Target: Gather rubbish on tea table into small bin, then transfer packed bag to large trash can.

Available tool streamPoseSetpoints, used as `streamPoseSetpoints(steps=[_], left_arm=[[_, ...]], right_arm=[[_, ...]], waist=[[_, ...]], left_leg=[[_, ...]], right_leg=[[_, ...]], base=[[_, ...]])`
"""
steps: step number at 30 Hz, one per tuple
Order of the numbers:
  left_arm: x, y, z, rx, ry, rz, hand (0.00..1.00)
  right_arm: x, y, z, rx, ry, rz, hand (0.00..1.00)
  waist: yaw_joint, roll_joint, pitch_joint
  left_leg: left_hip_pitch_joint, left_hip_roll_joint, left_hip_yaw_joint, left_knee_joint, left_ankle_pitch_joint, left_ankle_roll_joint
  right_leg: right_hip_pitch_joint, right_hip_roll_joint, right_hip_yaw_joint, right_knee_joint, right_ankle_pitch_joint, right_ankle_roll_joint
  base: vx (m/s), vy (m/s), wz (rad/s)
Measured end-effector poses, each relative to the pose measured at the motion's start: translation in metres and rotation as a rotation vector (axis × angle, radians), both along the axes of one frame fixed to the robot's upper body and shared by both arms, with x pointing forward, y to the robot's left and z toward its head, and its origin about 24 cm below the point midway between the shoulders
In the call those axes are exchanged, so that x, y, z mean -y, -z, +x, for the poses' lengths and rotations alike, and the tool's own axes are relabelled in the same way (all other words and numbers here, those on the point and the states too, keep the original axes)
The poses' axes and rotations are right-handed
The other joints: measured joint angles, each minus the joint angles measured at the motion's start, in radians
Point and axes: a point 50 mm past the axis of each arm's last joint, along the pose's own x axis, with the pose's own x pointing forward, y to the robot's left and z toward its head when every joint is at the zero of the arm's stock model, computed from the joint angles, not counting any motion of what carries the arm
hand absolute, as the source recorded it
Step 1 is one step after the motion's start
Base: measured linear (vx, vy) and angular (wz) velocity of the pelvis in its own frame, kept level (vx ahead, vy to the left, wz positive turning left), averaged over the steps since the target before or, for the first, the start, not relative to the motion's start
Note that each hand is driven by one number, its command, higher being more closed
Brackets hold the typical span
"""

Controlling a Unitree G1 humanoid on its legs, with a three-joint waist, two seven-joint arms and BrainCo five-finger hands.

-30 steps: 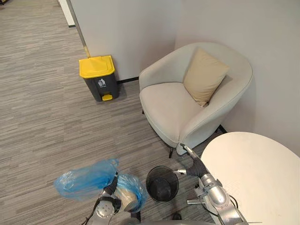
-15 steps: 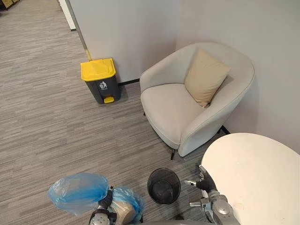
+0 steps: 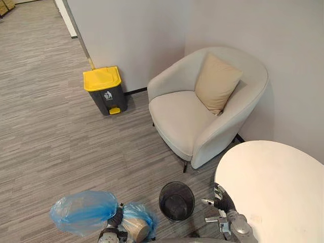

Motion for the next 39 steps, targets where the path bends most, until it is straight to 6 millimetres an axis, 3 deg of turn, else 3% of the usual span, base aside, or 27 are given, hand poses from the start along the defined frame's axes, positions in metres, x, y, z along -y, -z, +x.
streamPoseSetpoints(steps=[3, 7, 8, 9, 11, 13, 15, 16, 17, 19, 20, 21, 22, 24, 26, 27, 29, 31, 33, 36, 39], left_arm=[[0.0, -0.001, 0.003, 0.014, 0.004, -0.001, 1.0], [0.002, -0.009, 0.025, 0.073, 0.025, -0.001, 1.0], [0.004, -0.011, 0.028, 0.087, 0.032, -0.009, 1.0], [0.004, -0.012, 0.029, 0.096, 0.033, -0.011, 1.0], [-0.001, -0.02, 0.036, 0.137, 0.04, -0.002, 1.0], [-0.003, -0.024, 0.04, 0.162, 0.043, 0.005, 1.0], [0.004, -0.025, 0.044, 0.177, 0.037, -0.014, 1.0], [0.008, -0.025, 0.044, 0.181, 0.038, -0.026, 1.0], [0.01, -0.026, 0.046, 0.188, 0.041, -0.03, 1.0], [0.019, -0.029, 0.053, 0.21, 0.059, -0.048, 1.0], [0.019, -0.029, 0.052, 0.213, 0.061, -0.05, 1.0], [0.02, -0.031, 0.055, 0.223, 0.068, -0.049, 1.0], [0.02, -0.033, 0.059, 0.231, 0.075, -0.046, 1.0], [0.024, -0.033, 0.061, 0.236, 0.095, -0.05, 1.0], [0.026, -0.032, 0.06, 0.231, 0.107, -0.054, 1.0], [0.026, -0.032, 0.058, 0.227, 0.106, -0.051, 1.0], [0.027, -0.032, 0.058, 0.226, 0.113, -0.052, 1.0], [0.031, -0.032, 0.059, 0.227, 0.134, -0.058, 1.0], [0.03, -0.031, 0.06, 0.22, 0.14, -0.05, 1.0], [0.024, -0.03, 0.055, 0.205, 0.143, -0.031, 1.0], [0.019, -0.03, 0.054, 0.199, 0.145, -0.016, 1.0]], right_arm=[[-0.002, -0.005, 0.013, 0.029, -0.012, -0.002, 0.0], [-0.005, -0.012, 0.028, 0.067, -0.023, -0.014, 0.0], [-0.006, -0.012, 0.028, 0.068, -0.028, -0.018, 0.0], [-0.007, -0.013, 0.029, 0.072, -0.032, -0.017, 0.0], [-0.015, -0.012, 0.028, 0.07, -0.049, -0.003, 0.0], [-0.022, -0.02, 0.037, 0.114, -0.079, 0.003, 0.0], [-0.02, -0.029, 0.051, 0.164, -0.082, -0.012, 0.0], [-0.019, -0.035, 0.058, 0.192, -0.081, -0.022, 0.0], [-0.018, -0.038, 0.061, 0.204, -0.081, -0.028, 0.0], [-0.012, -0.041, 0.064, 0.22, -0.073, -0.042, 0.0], [-0.012, -0.041, 0.064, 0.218, -0.069, -0.042, 0.0], [-0.011, -0.039, 0.061, 0.212, -0.058, -0.045, 0.0], [-0.011, -0.038, 0.06, 0.208, -0.04, -0.039, 0.0], [-0.007, -0.037, 0.058, 0.204, -0.001, -0.035, 0.0], [0.0, -0.035, 0.053, 0.19, 0.02, -0.042, 0.0], [0.001, -0.034, 0.052, 0.187, 0.022, -0.043, 0.0], [0.0, -0.031, 0.049, 0.175, 0.031, -0.038, 0.0], [0.001, -0.027, 0.043, 0.154, 0.048, -0.031, 0.0], [-0.002, -0.024, 0.04, 0.141, 0.069, -0.014, 0.0], [-0.008, -0.02, 0.037, 0.123, 0.07, 0.008, 0.0], [-0.009, -0.017, 0.036, 0.1, 0.069, 0.006, 0.0]], waist=[[-0.001, -0.004, 0.026], [0.0, -0.028, 0.067], [0.001, -0.02, 0.069], [0.001, -0.017, 0.075], [0.002, -0.04, 0.083], [0.014, -0.076, 0.072], [0.035, -0.063, 0.079], [0.058, -0.051, 0.077], [0.058, -0.042, 0.085], [0.058, 0.01, 0.116], [0.057, 0.023, 0.123], [0.056, 0.036, 0.125], [0.05, 0.022, 0.135], [0.05, 0.002, 0.151], [0.041, 0.006, 0.149], [0.027, 0.026, 0.141], [0.02, 0.031, 0.14], [0.001, 0.038, 0.137], [0.0, 0.022, 0.135], [0.005, 0.018, 0.129], [0.005, 0.019, 0.128]], left_leg=[[-0.006, -0.009, 0.025, 0.017, -0.006, 0.009], [-0.117, -0.018, 0.02, 0.226, -0.097, 0.038], [-0.145, -0.009, 0.01, 0.264, -0.115, 0.048], [-0.159, -0.003, 0.009, 0.278, -0.123, 0.058], [-0.196, -0.032, -0.04, 0.333, -0.132, 0.069], [-0.252, -0.043, -0.07, 0.393, -0.127, 0.063], [-0.305, -0.035, -0.093, 0.411, -0.098, 0.032], [-0.324, -0.02, -0.107, 0.366, -0.055, 0.025], [-0.331, -0.009, -0.115, 0.346, -0.032, 0.022], [-0.33, 0.027, -0.172, 0.235, 0.061, -0.017], [-0.328, 0.039, -0.186, 0.214, 0.082, -0.037], [-0.328, 0.054, -0.196, 0.165, 0.068, -0.105], [-0.362, 0.053, -0.158, 0.214, 0.011, -0.121], [-0.389, 0.033, -0.106, 0.373, -0.028, -0.06], [-0.375, 0.049, -0.083, 0.524, -0.085, -0.02], [-0.347, 0.074, -0.08, 0.57, -0.139, -0.016], [-0.266, 0.112, -0.064, 0.584, -0.211, -0.014], [-0.162, 0.122, -0.028, 0.45, -0.256, -0.053], [-0.151, 0.099, -0.025, 0.392, -0.242, -0.07], [-0.145, 0.053, -0.026, 0.379, -0.233, -0.047], [-0.153, 0.036, -0.015, 0.382, -0.239, -0.028]], right_leg=[[-0.03, -0.009, 0.029, 0.04, -0.001, 0.0], [-0.113, -0.053, 0.043, 0.199, -0.058, 0.015], [-0.113, -0.053, 0.04, 0.204, -0.06, 0.022], [-0.126, -0.052, 0.045, 0.268, -0.08, 0.046], [-0.159, -0.066, 0.078, 0.605, -0.2, 0.105], [-0.142, -0.067, 0.093, 0.642, -0.256, 0.121], [-0.133, -0.029, 0.094, 0.53, -0.287, 0.085], [-0.114, 0.0, 0.097, 0.431, -0.301, 0.026], [-0.112, 0.015, 0.094, 0.401, -0.293, -0.022], [-0.104, 0.068, 0.028, 0.326, -0.226, -0.06], [-0.097, 0.082, 0.01, 0.31, -0.211, -0.065], [-0.092, 0.094, -0.025, 0.271, -0.176, -0.092], [-0.085, 0.074, -0.064, 0.214, -0.137, -0.105], [-0.081, 0.027, -0.097, 0.17, -0.094, -0.113], [-0.075, 0.003, -0.133, 0.136, -0.066, -0.107], [-0.076, -0.003, -0.161, 0.12, -0.051, -0.101], [-0.083, -0.017, -0.194, 0.116, -0.037, -0.089], [-0.082, -0.033, -0.238, 0.101, -0.018, -0.057], [-0.076, -0.051, -0.252, 0.075, 0.011, -0.036], [-0.035, -0.071, -0.25, -0.007, 0.072, 0.002], [-0.035, -0.084, -0.24, -0.035, 0.101, 0.014]], base=[[-0.02, 0.023, -0.27], [-0.06, 0.016, 0.04], [-0.08, 0.02, 0.18], [-0.11, 0.007, 0.49], [-0.1, -0.058, 0.81], [-0.08, -0.159, 0.63], [-0.13, -0.121, 0.22], [-0.14, -0.059, -0.04], [-0.27, -0.146, 0.31], [-0.33, -0.173, 0.55], [-0.31, -0.107, 0.45], [-0.29, -0.094, 0.69], [-0.28, -0.086, 0.72], [-0.25, -0.033, 0.73], [-0.21, 0.03, 0.74], [-0.15, 0.096, 0.8], [-0.13, 0.134, 0.68], [-0.12, 0.186, 0.7], [-0.09, 0.183, 0.4], [-0.1, 0.194, 0.13], [-0.09, 0.125, -0.05]])
